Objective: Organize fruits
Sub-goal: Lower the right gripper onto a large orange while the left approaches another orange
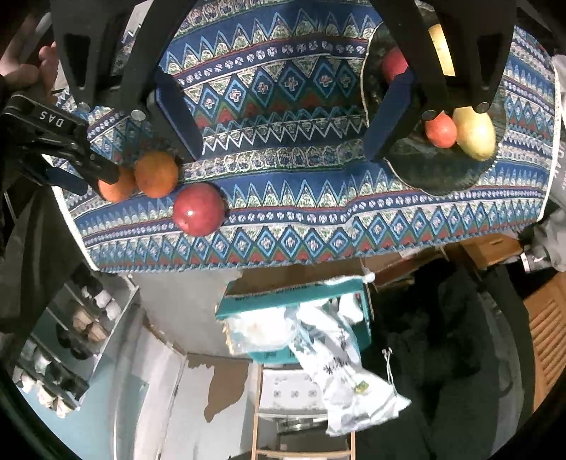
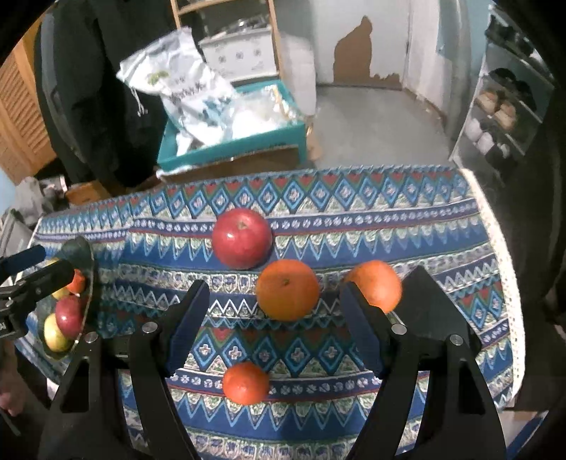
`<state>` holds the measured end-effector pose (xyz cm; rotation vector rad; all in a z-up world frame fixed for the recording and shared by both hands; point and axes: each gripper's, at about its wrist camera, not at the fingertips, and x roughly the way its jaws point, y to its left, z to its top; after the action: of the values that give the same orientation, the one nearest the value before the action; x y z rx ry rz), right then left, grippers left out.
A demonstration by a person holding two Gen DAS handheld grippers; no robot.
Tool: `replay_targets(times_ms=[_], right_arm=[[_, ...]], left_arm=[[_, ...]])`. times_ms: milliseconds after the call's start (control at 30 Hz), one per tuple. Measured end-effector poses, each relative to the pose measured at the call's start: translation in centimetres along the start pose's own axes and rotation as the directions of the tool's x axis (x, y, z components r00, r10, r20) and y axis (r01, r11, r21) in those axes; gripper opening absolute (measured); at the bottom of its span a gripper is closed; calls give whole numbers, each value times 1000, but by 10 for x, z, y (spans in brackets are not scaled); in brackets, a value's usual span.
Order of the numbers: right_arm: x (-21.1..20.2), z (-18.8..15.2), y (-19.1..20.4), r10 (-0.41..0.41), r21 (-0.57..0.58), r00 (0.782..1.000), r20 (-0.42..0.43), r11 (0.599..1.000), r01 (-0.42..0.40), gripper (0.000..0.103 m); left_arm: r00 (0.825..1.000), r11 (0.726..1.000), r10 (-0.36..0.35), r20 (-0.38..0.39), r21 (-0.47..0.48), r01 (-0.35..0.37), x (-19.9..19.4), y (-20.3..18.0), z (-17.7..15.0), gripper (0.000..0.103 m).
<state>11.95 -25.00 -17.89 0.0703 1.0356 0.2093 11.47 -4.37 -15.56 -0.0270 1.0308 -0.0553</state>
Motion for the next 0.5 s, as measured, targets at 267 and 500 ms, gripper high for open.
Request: replay_targets(times_ms=[267,500], right_arm=[[59,-3,-4,-9,-8,994,-110,1000,8,77],[91,-10,-10,-11,4,984,-178,1000,12,76]], left_arm=[[997,1000,-3,-77,-21,1,45,3,-7,93],[994,999,-7,-113,-40,3,68,8,-10,93]])
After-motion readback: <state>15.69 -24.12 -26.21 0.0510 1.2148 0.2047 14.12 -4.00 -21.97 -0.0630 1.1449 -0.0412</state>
